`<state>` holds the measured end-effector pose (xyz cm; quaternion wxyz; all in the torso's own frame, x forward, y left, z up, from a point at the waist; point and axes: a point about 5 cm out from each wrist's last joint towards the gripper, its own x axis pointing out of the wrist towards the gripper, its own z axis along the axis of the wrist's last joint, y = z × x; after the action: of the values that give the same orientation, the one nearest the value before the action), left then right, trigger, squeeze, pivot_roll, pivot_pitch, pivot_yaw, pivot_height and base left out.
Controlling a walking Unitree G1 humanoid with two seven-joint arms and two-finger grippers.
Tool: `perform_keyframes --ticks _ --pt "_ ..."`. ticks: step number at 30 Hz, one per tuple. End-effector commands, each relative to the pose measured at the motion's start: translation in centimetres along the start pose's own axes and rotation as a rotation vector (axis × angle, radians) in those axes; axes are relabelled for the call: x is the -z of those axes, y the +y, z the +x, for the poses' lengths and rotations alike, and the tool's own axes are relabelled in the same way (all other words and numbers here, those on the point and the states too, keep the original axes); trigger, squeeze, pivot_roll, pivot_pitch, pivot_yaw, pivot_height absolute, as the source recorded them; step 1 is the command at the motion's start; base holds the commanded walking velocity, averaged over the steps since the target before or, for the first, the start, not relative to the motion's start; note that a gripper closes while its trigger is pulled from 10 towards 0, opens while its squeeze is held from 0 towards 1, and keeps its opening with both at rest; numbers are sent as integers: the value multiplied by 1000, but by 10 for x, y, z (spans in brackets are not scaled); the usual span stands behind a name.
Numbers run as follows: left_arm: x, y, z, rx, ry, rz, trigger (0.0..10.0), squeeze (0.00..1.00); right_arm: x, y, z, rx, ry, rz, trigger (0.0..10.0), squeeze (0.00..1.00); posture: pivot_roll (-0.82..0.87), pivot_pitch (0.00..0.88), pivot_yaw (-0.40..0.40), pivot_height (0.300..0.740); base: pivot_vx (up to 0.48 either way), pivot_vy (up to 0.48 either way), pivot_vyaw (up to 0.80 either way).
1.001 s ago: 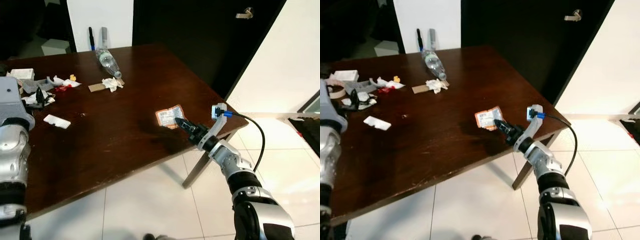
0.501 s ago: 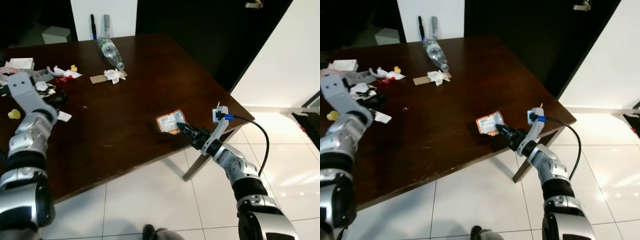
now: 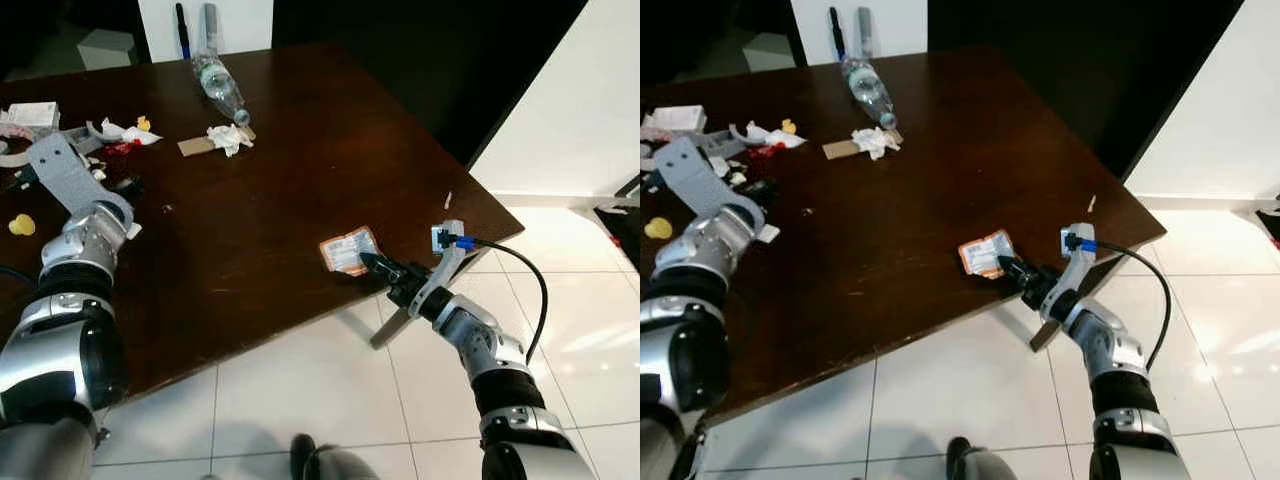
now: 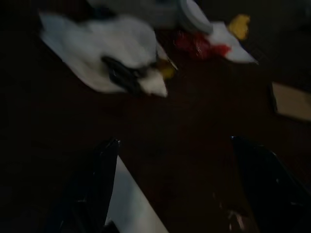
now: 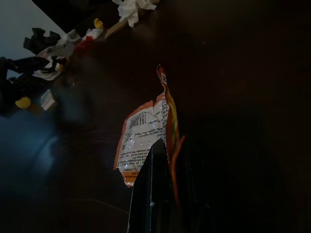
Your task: Picking trash to rubbish bin
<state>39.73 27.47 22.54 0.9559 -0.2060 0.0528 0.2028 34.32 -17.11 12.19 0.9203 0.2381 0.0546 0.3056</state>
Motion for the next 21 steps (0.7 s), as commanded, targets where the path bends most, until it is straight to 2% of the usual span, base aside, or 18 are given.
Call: perform_keyframes --ticks 1,3,6,9,12,17,21 --pt "-1 -3 0 -63 17 51 10000 0 7 -3 -6 23 7 29 10000 0 71 248 -66 740 0 0 0" --pt "-3 -3 0 -80 14 61 10000 0 7 -3 -6 24 7 30 10000 0 71 248 -66 740 0 0 0" --pt "-2 -3 0 -101 37 34 10000 0 7 -2 -6 25 5 33 10000 0 79 250 -64 740 0 0 0" --pt "5 1 0 -149 77 31 10000 0 7 -2 -6 28 6 35 10000 0 79 250 -64 740 0 0 0" --pt "20 7 -1 -248 155 59 10000 0 8 -2 -5 31 13 32 10000 0 82 252 -65 740 0 0 0" --pt "24 8 -3 -332 168 91 10000 0 8 -2 -5 35 15 32 10000 0 84 249 -64 740 0 0 0" --pt "24 6 -3 -341 176 98 10000 0 8 -2 -4 37 14 33 10000 0 87 248 -63 740 0 0 0"
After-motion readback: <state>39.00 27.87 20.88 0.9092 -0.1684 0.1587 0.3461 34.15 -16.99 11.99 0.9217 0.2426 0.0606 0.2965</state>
